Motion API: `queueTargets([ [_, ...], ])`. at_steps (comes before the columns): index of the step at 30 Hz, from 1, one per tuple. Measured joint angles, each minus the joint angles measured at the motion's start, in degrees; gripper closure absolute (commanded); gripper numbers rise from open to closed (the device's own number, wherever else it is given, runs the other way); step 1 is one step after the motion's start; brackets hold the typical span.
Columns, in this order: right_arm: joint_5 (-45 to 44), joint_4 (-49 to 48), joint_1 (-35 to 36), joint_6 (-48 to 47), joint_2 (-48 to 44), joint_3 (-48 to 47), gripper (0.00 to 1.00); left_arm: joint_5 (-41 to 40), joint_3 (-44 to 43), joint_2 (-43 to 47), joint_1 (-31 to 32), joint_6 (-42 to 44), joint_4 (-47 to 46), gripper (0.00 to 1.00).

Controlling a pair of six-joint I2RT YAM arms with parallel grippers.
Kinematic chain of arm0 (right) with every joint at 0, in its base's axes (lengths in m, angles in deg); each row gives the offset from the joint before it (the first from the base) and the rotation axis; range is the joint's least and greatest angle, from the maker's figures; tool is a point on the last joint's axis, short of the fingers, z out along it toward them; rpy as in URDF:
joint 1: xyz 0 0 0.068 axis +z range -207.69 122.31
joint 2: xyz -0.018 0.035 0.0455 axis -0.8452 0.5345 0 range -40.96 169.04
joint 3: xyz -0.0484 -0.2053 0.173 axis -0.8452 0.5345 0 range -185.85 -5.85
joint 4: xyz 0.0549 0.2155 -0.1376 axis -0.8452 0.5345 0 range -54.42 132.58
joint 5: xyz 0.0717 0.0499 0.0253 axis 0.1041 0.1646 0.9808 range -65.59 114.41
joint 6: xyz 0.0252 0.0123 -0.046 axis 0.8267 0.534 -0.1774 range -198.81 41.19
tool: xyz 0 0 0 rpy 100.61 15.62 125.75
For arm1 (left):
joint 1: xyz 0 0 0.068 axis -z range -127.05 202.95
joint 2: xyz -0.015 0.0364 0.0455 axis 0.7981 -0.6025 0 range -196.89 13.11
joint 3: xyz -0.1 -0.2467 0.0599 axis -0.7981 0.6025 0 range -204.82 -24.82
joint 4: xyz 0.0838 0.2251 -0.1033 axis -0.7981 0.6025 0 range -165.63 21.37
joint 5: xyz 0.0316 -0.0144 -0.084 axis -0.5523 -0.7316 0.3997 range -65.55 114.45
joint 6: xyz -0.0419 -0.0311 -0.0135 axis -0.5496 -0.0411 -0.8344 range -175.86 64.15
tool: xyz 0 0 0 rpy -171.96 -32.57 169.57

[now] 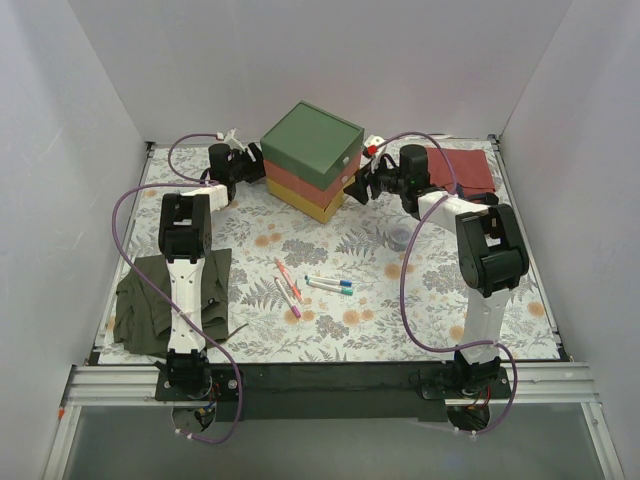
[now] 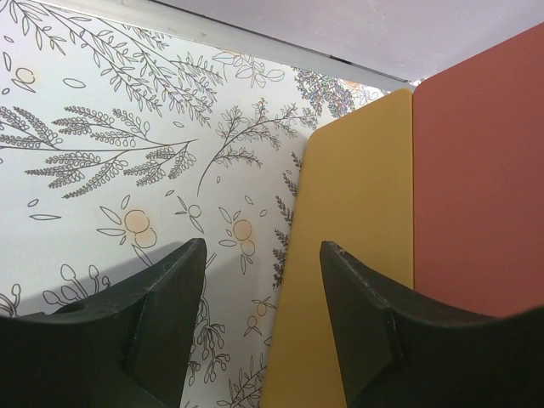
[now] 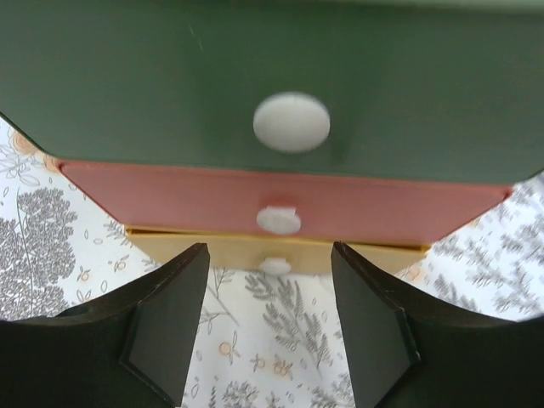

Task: Sort the stationery into containers
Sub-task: Open the drawer in the storage box.

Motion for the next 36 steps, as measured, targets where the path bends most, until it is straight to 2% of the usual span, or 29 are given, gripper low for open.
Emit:
queueTargets([
  [10, 1.6, -4.6, 0.0, -0.8, 1.6, -2.7, 0.38, 0.0, 0.0, 0.0, 0.0, 0.2, 0.0, 0.44],
  [27, 0.1, -4.7, 0.7, 0.2, 5.4, -6.0, 0.51, 0.1, -0.3, -0.6, -0.1, 0.1, -0.2, 0.43],
  [36, -0.6, -4.4, 1.1, 0.8, 5.9, -6.6, 0.53, 0.1, -0.3, -0.6, -0.2, 0.2, -0.2, 0.43],
])
